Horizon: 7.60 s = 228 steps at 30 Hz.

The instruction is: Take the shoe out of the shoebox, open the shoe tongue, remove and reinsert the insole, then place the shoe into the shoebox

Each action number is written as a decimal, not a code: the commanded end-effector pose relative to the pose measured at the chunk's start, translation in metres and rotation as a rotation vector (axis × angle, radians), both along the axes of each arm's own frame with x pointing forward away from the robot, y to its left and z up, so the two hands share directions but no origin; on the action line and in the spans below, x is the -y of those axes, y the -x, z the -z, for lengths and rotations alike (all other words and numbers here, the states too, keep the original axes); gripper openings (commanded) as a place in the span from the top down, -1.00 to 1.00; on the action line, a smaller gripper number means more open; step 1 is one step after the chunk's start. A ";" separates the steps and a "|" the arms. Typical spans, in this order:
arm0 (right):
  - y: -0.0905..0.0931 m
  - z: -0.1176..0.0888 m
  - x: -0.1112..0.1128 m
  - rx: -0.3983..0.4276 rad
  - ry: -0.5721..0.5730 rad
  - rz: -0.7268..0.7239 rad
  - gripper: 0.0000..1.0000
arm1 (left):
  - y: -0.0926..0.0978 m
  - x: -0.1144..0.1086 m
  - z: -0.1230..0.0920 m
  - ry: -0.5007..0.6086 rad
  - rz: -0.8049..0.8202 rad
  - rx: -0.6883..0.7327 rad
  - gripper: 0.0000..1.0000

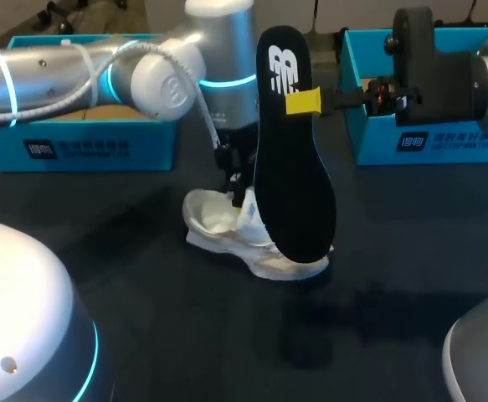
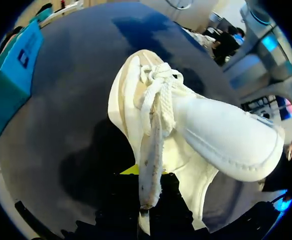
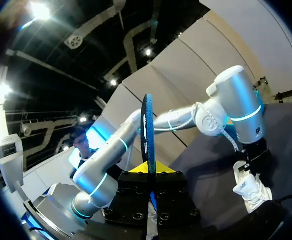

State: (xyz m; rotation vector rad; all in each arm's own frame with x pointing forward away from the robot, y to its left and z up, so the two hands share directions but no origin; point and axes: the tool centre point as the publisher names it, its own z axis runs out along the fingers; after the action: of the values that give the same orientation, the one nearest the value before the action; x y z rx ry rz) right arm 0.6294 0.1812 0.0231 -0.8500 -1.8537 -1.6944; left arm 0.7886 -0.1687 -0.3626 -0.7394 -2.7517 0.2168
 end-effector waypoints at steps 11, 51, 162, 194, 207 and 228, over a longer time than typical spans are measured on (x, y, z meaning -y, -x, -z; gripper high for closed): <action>-0.001 0.001 -0.003 -0.002 0.002 0.002 1.00 | 0.006 0.006 -0.033 0.017 0.634 -0.091 1.00; -0.001 0.001 -0.003 -0.002 0.002 0.002 1.00 | 0.002 0.051 -0.023 -0.097 1.021 -0.051 1.00; -0.066 0.035 0.115 -0.312 0.046 0.291 1.00 | -0.016 0.052 -0.131 0.313 0.963 0.228 -1.00; -0.122 0.088 0.122 -0.614 0.015 0.268 1.00 | -0.029 0.046 -0.169 0.663 0.802 0.497 -1.00; -0.122 0.088 0.122 -0.614 0.015 0.268 1.00 | -0.041 0.065 -0.208 0.997 0.805 0.766 -1.00; -0.170 0.109 0.120 -0.751 -0.058 0.281 1.00 | -0.027 0.063 -0.242 1.308 0.730 1.042 -1.00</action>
State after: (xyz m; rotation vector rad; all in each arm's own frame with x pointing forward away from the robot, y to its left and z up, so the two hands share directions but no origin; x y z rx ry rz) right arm 0.7809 0.0536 -0.0810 -1.5290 -1.2028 -1.3131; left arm 0.8243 -0.2356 -0.1161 -2.6675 -2.4630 1.5596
